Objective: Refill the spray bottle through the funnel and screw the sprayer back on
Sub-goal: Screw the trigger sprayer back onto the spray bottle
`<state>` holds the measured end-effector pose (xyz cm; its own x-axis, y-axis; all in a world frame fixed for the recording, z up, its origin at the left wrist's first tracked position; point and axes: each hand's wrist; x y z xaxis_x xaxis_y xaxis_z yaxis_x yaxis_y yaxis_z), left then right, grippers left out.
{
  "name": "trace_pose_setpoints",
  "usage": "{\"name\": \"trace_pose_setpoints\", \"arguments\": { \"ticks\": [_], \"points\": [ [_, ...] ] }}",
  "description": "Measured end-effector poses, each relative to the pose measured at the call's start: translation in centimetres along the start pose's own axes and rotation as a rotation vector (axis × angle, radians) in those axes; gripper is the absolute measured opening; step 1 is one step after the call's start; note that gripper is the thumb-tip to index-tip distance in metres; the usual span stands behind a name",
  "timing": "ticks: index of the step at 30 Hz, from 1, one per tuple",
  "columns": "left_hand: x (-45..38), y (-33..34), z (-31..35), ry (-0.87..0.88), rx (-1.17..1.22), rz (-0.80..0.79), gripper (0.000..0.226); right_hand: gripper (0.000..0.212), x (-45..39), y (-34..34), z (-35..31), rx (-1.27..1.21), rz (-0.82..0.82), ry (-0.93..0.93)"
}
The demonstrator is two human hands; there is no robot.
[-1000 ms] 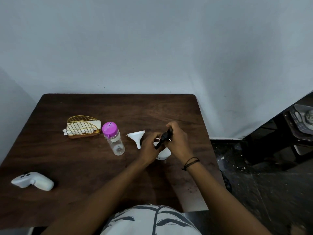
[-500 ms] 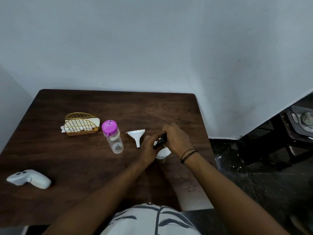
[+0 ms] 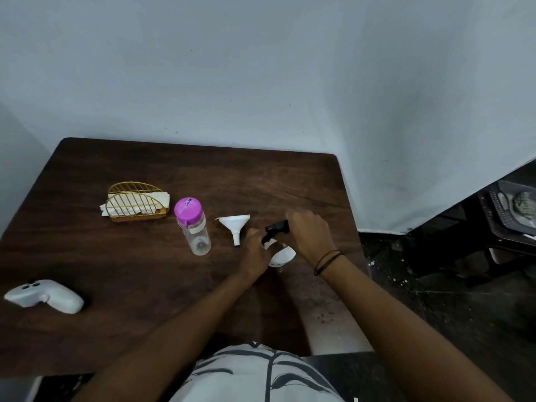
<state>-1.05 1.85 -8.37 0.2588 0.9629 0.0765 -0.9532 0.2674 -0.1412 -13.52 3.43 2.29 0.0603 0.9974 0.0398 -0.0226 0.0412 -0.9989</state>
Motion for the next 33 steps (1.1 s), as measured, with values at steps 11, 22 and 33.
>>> {"name": "trace_pose_setpoints", "arguments": {
  "ticks": [11,22,33],
  "points": [
    [0.0,0.5,-0.3,0.007,0.108,0.028,0.029,0.028,1.1,2.8,-0.2,-0.207,0.197,0.143],
    [0.0,0.6,0.1,-0.012,0.072,-0.01,0.038,0.018,-0.3,-0.6,2.4,-0.332,-0.149,-0.234],
    [0.0,0.2,-0.3,0.017,-0.003,-0.072,0.033,0.043,0.4,1.8,0.5,-0.116,-0.042,0.175]
  ]
}}
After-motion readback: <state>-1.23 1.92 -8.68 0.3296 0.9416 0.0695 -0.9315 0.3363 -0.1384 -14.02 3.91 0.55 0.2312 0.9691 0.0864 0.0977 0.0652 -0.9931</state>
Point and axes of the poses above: each hand's wrist, its own x-axis away from the middle knuckle, its own y-axis out of the palm, z = x × y, and after that the axes turned 10 degrees about x, right-handed
